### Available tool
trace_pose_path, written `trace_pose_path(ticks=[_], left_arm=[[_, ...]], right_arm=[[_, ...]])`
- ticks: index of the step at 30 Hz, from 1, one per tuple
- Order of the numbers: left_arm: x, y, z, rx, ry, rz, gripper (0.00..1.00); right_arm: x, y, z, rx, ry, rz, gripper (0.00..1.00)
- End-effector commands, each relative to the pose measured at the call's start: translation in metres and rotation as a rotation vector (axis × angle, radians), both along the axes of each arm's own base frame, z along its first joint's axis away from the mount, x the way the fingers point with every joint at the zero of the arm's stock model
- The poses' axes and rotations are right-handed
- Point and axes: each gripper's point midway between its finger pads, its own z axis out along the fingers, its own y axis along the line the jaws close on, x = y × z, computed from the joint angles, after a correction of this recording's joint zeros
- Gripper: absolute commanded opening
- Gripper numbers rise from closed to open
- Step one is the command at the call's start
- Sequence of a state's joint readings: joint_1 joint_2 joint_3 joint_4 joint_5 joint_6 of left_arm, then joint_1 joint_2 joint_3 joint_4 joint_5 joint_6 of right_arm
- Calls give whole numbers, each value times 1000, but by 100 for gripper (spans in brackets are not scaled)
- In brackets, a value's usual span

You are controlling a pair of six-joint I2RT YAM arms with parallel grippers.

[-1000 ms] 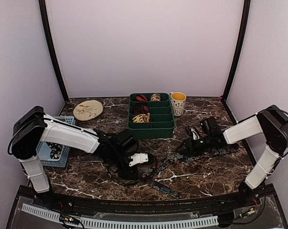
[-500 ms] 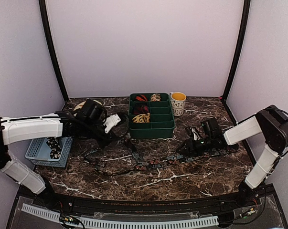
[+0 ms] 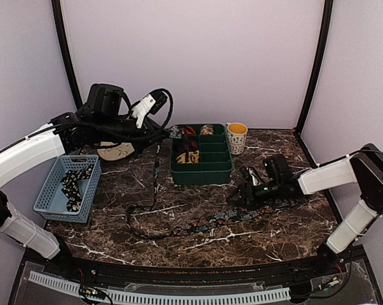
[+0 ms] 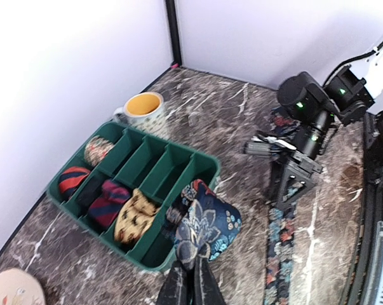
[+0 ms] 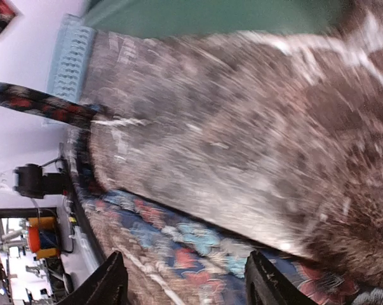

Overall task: Roll the ties
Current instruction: Pass from the left arm to the right

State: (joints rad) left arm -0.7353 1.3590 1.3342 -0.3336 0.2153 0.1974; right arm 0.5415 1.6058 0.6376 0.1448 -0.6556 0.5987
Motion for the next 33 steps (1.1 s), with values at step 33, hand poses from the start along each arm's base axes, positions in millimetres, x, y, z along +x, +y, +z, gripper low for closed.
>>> trace_pose_path(ticks=[33], left_arm=[[-9,-132,-24,-124,56,-40,0]], right_arm=[[-4,29,210,636,-174,-106,84]])
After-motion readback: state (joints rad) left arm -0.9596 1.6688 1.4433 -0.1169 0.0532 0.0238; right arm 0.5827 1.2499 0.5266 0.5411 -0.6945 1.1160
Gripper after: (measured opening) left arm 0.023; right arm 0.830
